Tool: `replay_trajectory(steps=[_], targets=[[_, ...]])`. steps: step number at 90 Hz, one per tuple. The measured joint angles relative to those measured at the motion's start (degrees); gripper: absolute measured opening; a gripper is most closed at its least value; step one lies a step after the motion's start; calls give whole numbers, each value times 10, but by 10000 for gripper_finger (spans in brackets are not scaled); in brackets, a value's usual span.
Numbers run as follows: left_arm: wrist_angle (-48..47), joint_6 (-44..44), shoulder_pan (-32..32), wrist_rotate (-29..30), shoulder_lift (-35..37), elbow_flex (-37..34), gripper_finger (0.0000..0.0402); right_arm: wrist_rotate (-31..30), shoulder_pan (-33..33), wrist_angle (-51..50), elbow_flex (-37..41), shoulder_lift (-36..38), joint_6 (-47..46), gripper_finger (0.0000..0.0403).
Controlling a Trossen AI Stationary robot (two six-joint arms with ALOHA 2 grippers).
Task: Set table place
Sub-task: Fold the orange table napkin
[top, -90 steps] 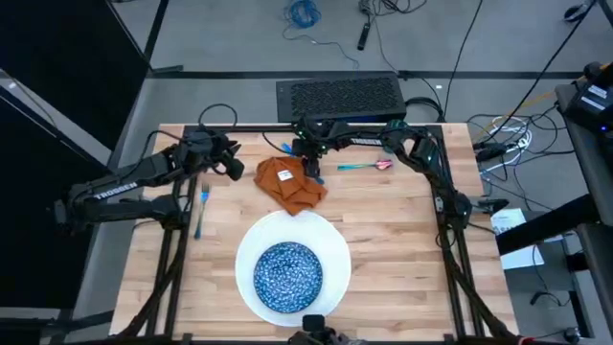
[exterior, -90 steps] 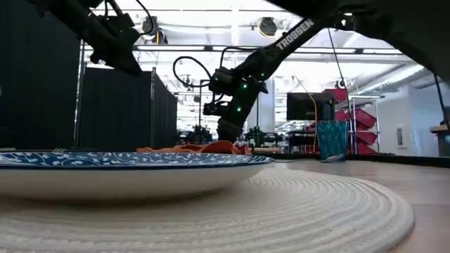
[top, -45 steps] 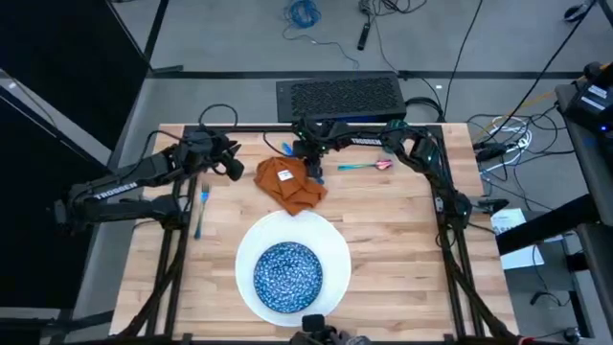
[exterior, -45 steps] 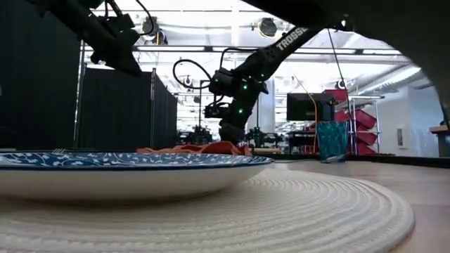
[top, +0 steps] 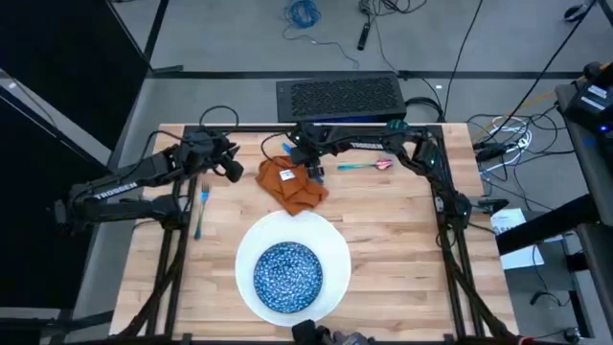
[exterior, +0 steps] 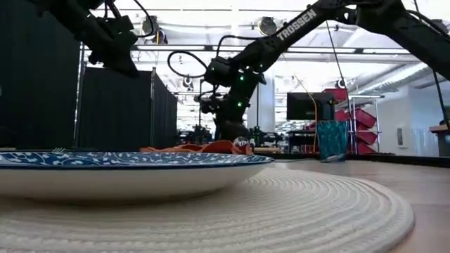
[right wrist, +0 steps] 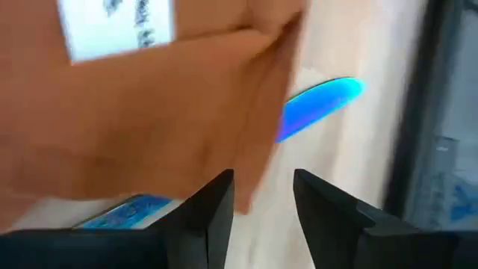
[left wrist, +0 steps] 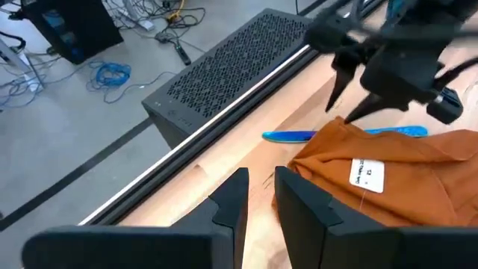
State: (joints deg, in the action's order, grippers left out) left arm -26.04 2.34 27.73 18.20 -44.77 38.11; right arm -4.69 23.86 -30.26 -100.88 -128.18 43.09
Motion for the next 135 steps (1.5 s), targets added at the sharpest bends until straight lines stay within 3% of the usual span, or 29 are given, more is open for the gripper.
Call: replay_trajectory(steps=[16,52,73,135], targets=[[-1,-2,0,0,0,0,54,13,-20,30,-1,22,-29,128],[0,-1,0,-12,0,-1,54,187,-38,45,-2,25,-184,128],[0,2,0,-16,0,-1,54,180,-24,30,-2,23,-242,128],[-2,-2,0,-30,0,-1,54,150,-23,-35,-1,-6,-290,127]])
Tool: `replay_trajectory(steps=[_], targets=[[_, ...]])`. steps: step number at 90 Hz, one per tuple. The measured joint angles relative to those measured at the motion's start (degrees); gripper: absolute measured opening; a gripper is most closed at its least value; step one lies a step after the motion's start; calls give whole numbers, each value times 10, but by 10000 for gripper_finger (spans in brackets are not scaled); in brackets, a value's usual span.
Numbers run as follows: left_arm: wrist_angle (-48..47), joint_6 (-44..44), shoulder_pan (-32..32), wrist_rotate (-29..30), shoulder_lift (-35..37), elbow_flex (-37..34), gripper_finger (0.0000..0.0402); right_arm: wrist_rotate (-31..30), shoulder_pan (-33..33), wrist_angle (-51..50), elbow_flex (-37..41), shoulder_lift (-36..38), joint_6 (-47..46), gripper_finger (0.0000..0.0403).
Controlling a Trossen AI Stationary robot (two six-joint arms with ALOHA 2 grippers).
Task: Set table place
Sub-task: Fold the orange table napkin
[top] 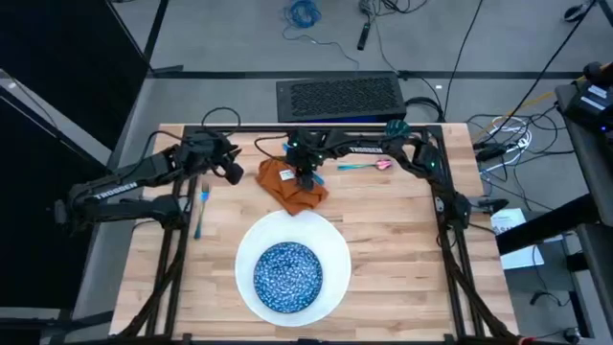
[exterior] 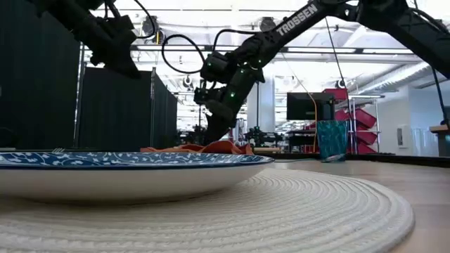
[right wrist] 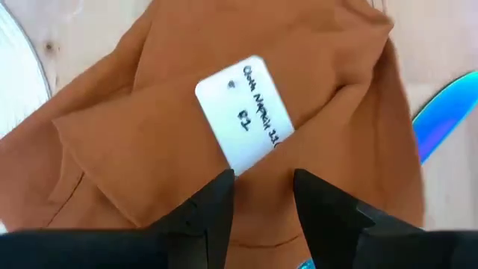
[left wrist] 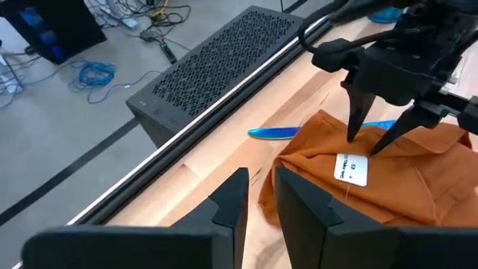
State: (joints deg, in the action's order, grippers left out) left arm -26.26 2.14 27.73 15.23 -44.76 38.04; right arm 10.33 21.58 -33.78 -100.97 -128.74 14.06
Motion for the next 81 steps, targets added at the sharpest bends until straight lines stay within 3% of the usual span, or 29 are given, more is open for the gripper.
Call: replay_trajectory(steps=[18,37,58,81], targets=[[0,1,0,-2,0,0,54,-16,-7,-18,0,-15,-11,99],[0,1,0,-9,0,0,54,-55,-23,-8,0,-16,16,10],[0,1,0,-16,0,0,54,-101,-33,-2,-4,-16,33,0],[0,1,0,-17,0,0,54,-130,-67,-21,-83,-15,42,0]])
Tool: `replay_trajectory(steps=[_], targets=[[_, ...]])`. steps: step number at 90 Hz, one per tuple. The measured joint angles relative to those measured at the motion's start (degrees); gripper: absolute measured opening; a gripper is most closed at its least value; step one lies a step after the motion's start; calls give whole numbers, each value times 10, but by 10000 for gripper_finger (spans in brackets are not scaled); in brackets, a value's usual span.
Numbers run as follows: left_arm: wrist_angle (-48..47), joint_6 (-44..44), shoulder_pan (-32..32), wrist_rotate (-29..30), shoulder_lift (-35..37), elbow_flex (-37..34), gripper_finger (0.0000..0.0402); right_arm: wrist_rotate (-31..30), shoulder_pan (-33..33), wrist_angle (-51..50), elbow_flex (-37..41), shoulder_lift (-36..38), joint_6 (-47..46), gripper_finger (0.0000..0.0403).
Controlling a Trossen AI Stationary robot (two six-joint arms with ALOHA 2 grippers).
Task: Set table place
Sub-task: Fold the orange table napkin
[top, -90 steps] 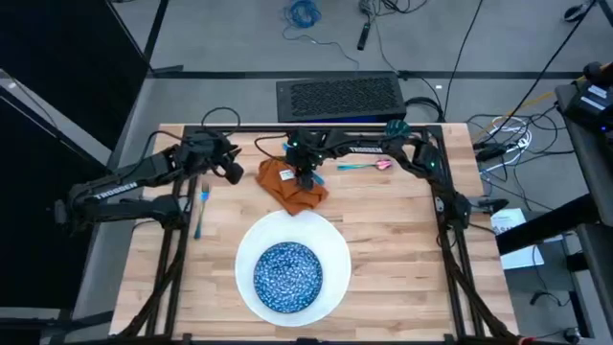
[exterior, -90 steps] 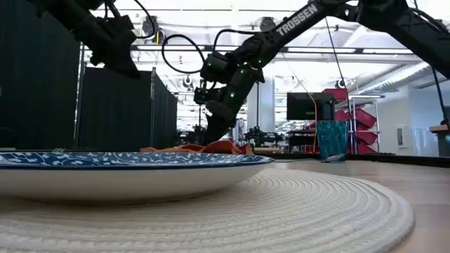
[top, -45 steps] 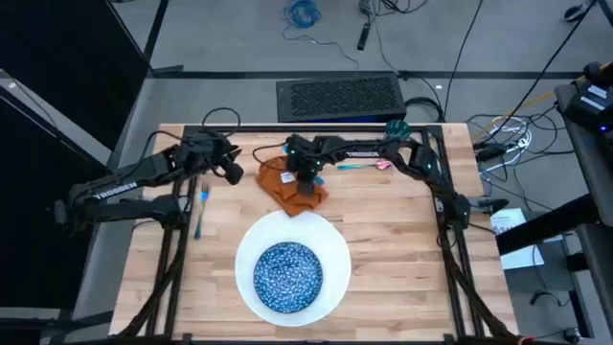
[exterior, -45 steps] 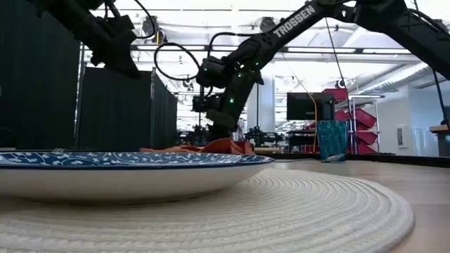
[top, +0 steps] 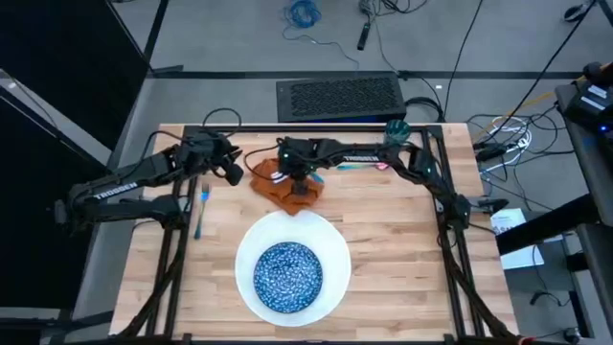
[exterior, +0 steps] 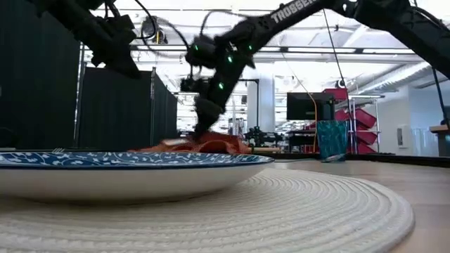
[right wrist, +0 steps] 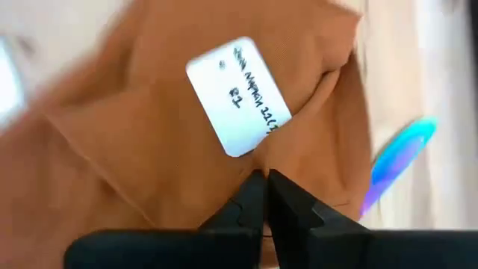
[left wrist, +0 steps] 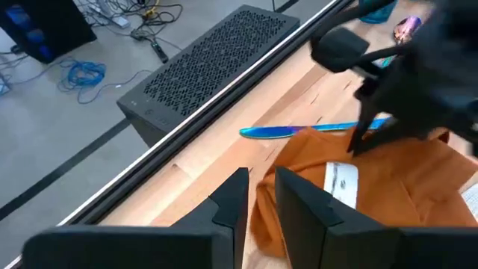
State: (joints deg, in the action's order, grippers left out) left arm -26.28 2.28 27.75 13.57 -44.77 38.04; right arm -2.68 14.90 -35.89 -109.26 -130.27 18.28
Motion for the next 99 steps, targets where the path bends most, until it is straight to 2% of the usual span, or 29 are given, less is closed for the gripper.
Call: replay_trajectory(steps=[15,30,37,47,66,81,94,99], targets=[[0,1,0,-2,0,0,54,1,-22,-2,-16,1,-25,0],[0,3,0,-26,0,0,54,29,-36,6,-16,-30,-54,0],[-2,3,0,-38,0,0,54,34,-42,13,-15,-49,-56,0],[-2,3,-1,-46,0,0,54,73,-53,28,-16,-66,-57,0],[-2,3,-1,-46,2,0,54,83,-84,59,-16,-76,-51,0],[-1,3,-1,-46,2,0,54,137,-102,57,-35,-77,-39,0],[-2,3,-1,-46,2,0,54,252,-120,55,-45,-77,-12,0],[-2,3,-1,-46,2,0,54,271,-128,58,-46,-77,-2,0]])
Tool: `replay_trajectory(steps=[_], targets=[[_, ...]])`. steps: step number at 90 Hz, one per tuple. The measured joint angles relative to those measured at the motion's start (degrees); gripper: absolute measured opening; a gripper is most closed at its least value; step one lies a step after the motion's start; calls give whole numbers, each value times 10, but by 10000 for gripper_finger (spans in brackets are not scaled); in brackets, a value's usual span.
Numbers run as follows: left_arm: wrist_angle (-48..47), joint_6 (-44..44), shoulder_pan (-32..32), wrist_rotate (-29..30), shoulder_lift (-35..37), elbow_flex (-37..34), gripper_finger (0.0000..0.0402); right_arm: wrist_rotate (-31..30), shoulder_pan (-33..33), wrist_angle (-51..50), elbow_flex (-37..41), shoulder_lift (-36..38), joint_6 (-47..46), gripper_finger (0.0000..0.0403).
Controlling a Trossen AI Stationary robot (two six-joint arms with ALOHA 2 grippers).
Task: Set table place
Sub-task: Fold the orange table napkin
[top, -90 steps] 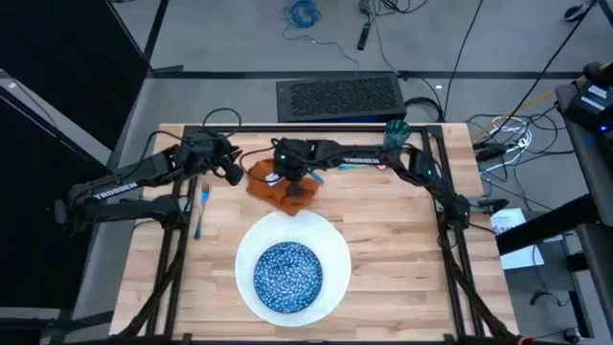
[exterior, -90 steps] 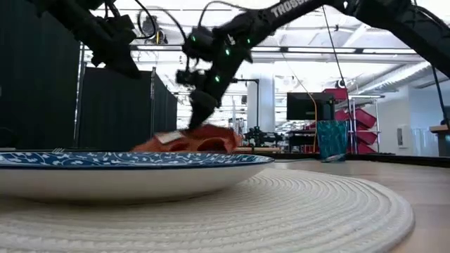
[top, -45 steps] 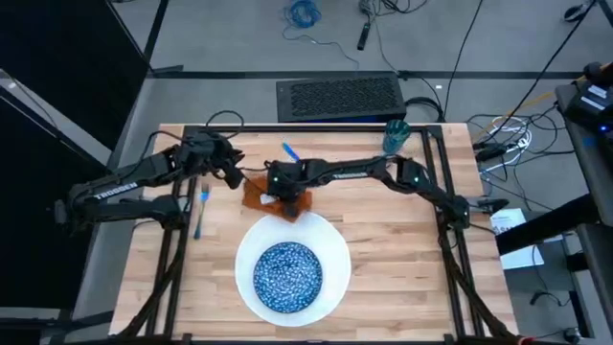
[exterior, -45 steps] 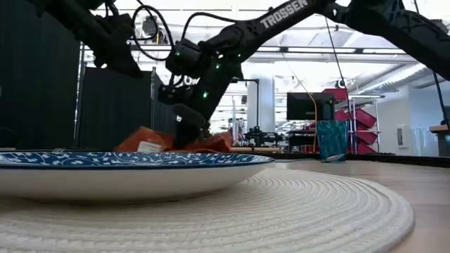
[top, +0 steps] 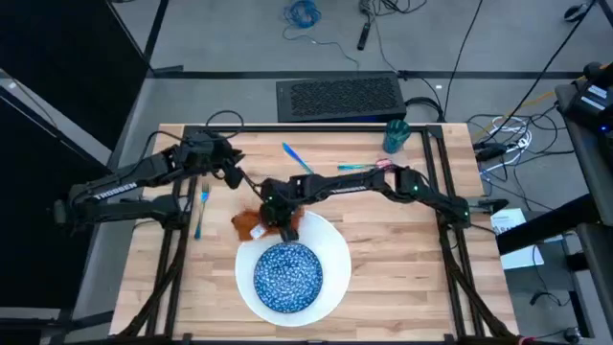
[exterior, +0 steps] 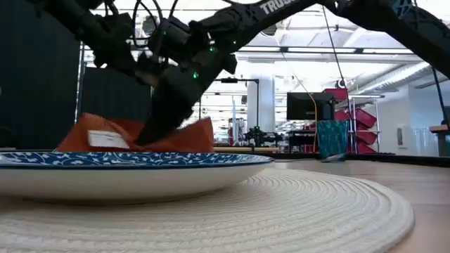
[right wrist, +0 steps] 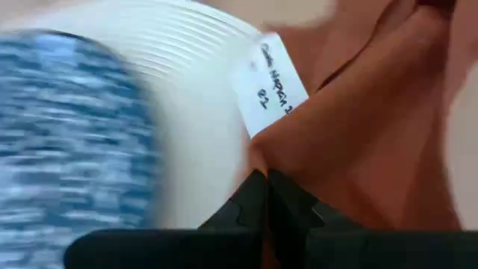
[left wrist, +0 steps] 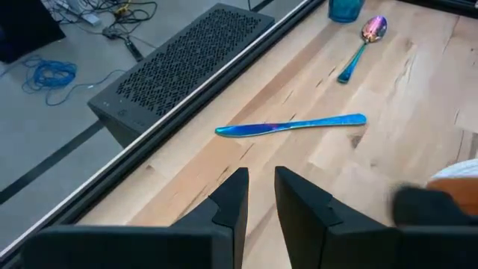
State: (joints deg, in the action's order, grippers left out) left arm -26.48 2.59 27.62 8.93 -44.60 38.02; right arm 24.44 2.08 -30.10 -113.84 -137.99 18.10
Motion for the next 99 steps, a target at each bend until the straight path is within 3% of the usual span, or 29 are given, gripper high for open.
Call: replay_trajectory(steps=[23,54,79,90,99], targets=[[0,0,0,0,0,0,54,-78,-11,-7,0,17,48,26],[-2,0,0,1,0,0,54,-82,-17,-24,0,35,63,157],[-7,-1,0,3,0,0,54,-150,-18,-22,0,100,79,248],[-39,10,0,-4,0,0,54,-274,-17,-60,0,155,102,257],[-87,16,0,-73,0,0,54,-358,0,-113,0,216,112,256]])
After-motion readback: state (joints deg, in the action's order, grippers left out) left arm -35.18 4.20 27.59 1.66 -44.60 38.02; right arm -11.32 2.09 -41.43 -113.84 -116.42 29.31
